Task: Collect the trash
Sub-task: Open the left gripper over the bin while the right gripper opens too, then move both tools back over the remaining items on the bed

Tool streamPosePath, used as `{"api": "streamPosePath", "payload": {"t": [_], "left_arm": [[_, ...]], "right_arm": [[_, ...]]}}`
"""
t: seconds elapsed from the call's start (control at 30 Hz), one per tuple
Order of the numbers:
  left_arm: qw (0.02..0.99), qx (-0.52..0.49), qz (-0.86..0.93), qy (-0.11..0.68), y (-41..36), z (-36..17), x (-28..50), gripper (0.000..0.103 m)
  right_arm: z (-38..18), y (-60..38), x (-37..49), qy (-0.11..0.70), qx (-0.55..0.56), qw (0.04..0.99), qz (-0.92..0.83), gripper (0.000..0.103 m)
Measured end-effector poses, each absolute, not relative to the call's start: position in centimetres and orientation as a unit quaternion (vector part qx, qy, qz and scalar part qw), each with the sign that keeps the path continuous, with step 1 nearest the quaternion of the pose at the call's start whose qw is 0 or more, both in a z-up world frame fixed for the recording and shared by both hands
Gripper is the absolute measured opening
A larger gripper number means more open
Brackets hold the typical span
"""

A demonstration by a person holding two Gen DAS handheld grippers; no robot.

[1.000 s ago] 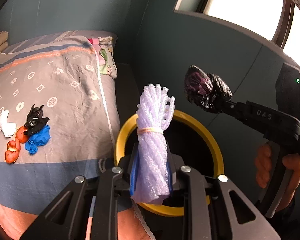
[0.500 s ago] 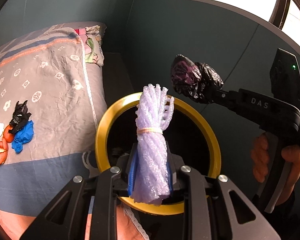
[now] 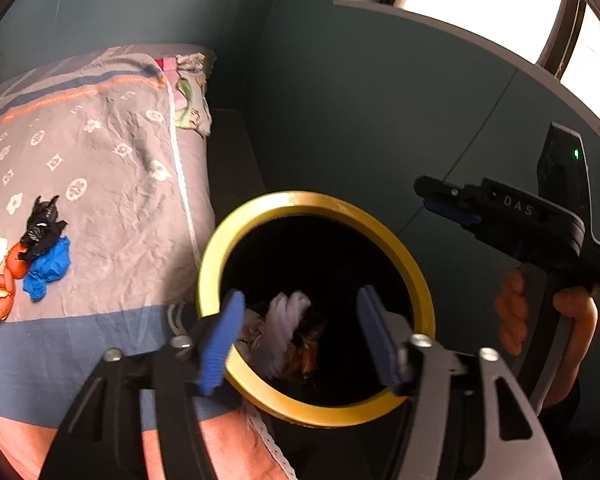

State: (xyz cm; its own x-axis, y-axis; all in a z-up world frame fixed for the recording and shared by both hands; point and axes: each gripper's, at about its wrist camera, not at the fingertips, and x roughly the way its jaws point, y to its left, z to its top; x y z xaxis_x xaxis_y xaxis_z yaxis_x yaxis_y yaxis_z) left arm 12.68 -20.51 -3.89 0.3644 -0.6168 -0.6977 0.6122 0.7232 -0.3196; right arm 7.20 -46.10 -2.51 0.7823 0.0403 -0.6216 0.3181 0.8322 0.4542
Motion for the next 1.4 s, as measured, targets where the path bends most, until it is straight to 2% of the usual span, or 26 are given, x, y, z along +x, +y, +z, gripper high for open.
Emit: {"api": "streamPosePath", "payload": {"t": [0.13,0.37,0.7,1.4], "left_arm": [[0.84,-0.012,-0.354,0.41,-19.0,-3.4,13.3,0.075],[0.869,-0.029,-0.307,0.386,-14.8,-2.2,14.8,0.086],[0.904,-0.038,-0.23,0.358,-7.6,-1.4,16.5,0.091],[0.929,-0.071,-0.052,0.359,8.7,-4.4,23.7,0.093]], "right_arm": [[-2.1,-45.7,7.5,0.315,0.273,0.906,-0.073,0.043],[-1.2,-43.6,9.1,0.309,0.253,0.916,-0.04,0.056],[0.3,-37.3,13.8,0.31,0.211,0.927,0.034,0.069],[-1.2,-23.1,25.1,0.351,0.148,0.913,0.144,0.073]]}}
